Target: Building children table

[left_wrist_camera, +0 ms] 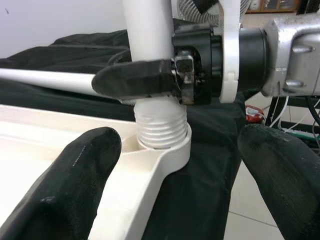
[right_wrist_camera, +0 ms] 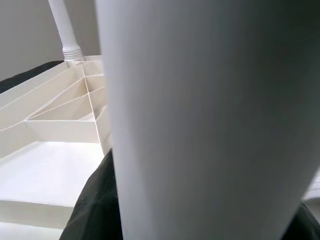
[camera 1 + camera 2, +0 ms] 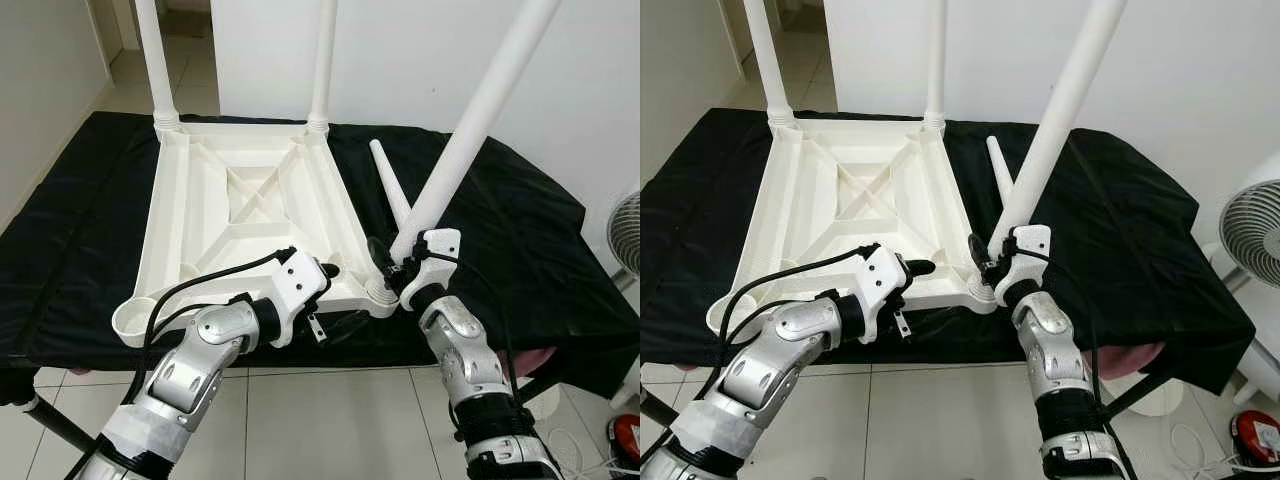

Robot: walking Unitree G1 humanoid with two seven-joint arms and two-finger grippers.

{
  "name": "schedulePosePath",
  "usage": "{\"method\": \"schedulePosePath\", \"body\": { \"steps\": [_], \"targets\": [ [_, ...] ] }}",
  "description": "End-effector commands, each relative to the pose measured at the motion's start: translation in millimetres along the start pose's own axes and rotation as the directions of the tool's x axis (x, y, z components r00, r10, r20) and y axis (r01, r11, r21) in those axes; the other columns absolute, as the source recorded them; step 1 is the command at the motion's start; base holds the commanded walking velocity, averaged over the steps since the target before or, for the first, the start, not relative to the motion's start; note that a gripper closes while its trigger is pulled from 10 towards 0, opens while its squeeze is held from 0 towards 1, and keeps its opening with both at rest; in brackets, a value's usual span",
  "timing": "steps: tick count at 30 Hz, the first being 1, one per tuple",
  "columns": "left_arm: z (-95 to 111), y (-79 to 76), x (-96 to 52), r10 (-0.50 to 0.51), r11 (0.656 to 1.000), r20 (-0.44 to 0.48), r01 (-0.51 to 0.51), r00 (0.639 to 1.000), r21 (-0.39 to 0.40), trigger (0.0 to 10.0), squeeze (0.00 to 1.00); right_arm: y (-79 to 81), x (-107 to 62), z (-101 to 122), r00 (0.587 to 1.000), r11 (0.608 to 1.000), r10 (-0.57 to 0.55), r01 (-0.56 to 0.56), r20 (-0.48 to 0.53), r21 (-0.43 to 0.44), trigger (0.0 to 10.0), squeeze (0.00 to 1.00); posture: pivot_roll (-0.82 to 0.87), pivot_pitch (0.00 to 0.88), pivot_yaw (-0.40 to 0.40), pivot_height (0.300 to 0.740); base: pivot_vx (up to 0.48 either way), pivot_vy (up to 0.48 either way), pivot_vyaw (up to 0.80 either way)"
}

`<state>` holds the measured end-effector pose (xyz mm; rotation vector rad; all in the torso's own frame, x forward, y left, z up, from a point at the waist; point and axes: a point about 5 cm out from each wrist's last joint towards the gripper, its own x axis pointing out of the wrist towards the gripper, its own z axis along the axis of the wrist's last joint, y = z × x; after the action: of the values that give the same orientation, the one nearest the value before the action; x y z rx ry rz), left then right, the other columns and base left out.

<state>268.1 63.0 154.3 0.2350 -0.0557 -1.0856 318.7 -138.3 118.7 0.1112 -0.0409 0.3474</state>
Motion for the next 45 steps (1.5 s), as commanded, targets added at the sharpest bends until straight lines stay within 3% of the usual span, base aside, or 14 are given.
{"method": "schedulePosePath", "body": {
  "steps": [1,3,10,15,22,27,29,34,42,45],
  "targets": [
    [5,2.3,-0.2,-0.003,1.0,0.015,0.003,1.0,0.018,10.0,0.0,1.6,-12.5,-32,0.991,1.0,0.001,-0.004,-0.133,-0.016,10.0,0.0,-0.04,0.0,-0.049,0.74,0.0,0.0,0.0],
    [6,2.6,-0.7,-0.001,1.0,0.016,0.0,1.0,0.019,10.0,0.0,4.0,-16.4,-30,0.995,0.998,0.019,-0.025,-0.097,-0.064,10.0,0.0,-0.04,0.0,-0.051,0.74,0.0,0.0,0.0],
    [6,3.6,-1.9,0.006,1.0,0.016,-0.006,1.0,0.019,10.0,0.0,-0.3,-26.0,-30,0.998,0.999,-0.023,0.021,-0.05,-0.042,10.0,0.0,-0.04,0.0,-0.047,0.74,0.0,0.0,0.0],
    [6,3.2,-2.9,0.003,1.0,0.013,-0.003,1.0,0.019,10.0,0.0,9.0,-33.0,-24,0.998,0.992,0.064,-0.06,0.026,-0.114,10.0,0.0,-0.04,0.0,-0.044,0.74,0.0,0.0,0.0],
    [6,3.8,-3.0,0.002,1.0,0.013,-0.002,1.0,0.022,10.0,0.0,9.5,-34.2,-21,0.996,0.993,0.067,-0.062,0.055,-0.098,10.0,0.0,-0.04,0.0,-0.042,0.74,0.0,0.0,0.0],
    [7,4.5,-3.4,0.002,1.0,0.012,-0.002,1.0,0.026,10.0,0.0,8.4,-32.1,-23,0.999,0.993,0.047,-0.044,0.025,-0.111,10.0,0.0,-0.04,0.0,-0.04,0.74,0.0,0.0,0.0],
    [7,5.2,-3.2,0.001,1.0,0.013,-0.001,1.0,0.03,10.0,0.0,6.7,-28.0,-28,0.998,0.99,0.035,-0.042,-0.054,-0.133,10.0,0.0,-0.04,0.0,-0.04,0.74,0.0,0.0,0.0],
    [8,6.6,-3.1,0.003,0.999,0.013,-0.004,1.0,0.033,10.0,0.0,6.1,-26.0,-32,0.99,0.986,0.047,-0.067,-0.131,-0.153,10.0,0.0,-0.04,0.0,-0.042,0.74,0.0,0.0,0.0],
    [8,7.0,-3.7,0.007,0.999,0.013,-0.007,1.0,0.033,10.0,0.0,7.3,-25.9,-29,0.984,0.98,0.091,-0.116,-0.151,-0.164,10.0,0.0,-0.04,0.0,-0.043,0.74,0.0,0.0,0.0],
    [8,7.3,-4.0,0.009,0.999,0.014,-0.01,1.0,0.033,10.0,0.0,7.0,-26.8,-28,0.98,0.965,0.124,-0.155,-0.154,-0.21,10.0,0.0,-0.04,0.0,-0.043,0.74,0.0,0.0,0.0]
  ]
}}
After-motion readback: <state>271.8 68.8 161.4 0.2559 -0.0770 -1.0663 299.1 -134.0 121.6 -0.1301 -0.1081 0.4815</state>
